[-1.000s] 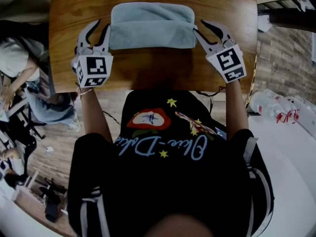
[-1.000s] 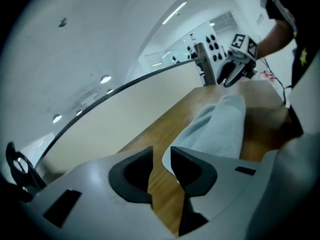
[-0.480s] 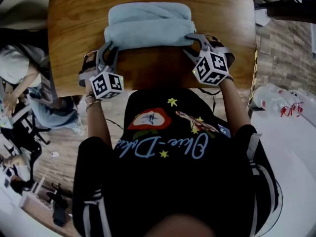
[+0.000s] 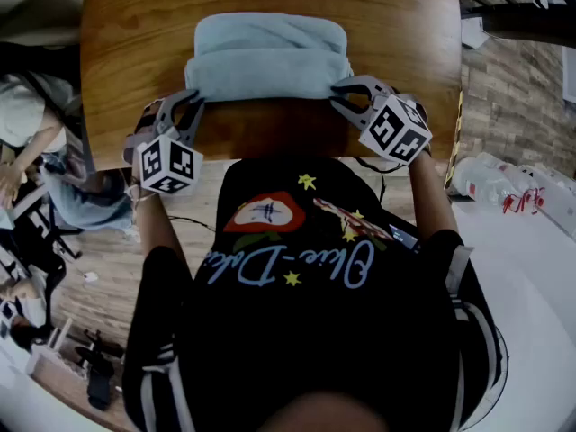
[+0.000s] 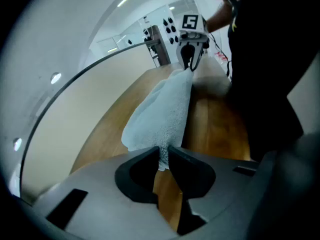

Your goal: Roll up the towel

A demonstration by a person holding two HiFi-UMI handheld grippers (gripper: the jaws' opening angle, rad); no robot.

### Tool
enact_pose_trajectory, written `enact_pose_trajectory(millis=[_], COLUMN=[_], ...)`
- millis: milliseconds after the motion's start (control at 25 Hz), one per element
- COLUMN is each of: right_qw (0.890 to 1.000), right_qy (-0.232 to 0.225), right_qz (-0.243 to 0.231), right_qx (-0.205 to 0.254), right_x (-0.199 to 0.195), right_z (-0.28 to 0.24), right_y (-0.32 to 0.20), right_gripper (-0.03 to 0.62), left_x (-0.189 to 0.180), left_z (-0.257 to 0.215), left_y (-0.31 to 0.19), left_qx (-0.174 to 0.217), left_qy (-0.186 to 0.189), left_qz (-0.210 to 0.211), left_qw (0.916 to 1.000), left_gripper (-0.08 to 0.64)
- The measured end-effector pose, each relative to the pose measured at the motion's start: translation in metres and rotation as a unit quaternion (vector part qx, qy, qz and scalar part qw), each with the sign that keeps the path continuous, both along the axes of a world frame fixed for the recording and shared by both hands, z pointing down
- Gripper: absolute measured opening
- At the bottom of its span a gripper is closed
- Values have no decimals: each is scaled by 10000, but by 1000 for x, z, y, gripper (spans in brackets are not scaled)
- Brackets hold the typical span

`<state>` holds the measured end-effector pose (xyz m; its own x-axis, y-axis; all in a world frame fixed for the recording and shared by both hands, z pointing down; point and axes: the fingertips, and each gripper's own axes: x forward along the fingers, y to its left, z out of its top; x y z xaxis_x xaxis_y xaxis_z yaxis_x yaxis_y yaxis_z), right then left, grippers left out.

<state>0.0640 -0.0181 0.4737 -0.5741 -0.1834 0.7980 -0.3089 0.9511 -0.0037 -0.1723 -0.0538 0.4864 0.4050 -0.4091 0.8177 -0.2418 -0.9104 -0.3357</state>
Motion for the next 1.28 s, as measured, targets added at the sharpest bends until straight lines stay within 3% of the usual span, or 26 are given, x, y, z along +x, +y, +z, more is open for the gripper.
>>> enact_pose_trajectory(millis=[160, 320, 640, 800, 1000, 1280], right_qw=[9978, 9912, 9848, 9782, 9792, 9818], right_qy=[-321, -828, -1011, -996, -485, 298], right_qz=[175, 656, 1387, 1824, 1938, 1684], right_qx=[-554, -796, -268, 9, 357, 820], right_x=[2, 2, 14, 22, 31, 28], right_z=[-12, -26, -35, -28, -11, 12], right_y=[14, -1, -63, -93, -114, -129], right_gripper=[51, 52, 52, 52, 54, 60], left_x=[-1, -7, 4, 8, 19, 16], left_z=[-17, -21, -31, -28, -5, 5], left_y=[16, 2, -68, -103, -129, -141], left_qx=[-900, -1202, -447, 55, 429, 537], left_qy=[452, 385, 439, 625, 505, 604], left_qz=[-77, -180, -447, -785, -1001, -1432], left_qw=[9949, 9918, 9970, 9949, 9928, 9864], left_gripper=[55, 54, 52, 38, 37, 37])
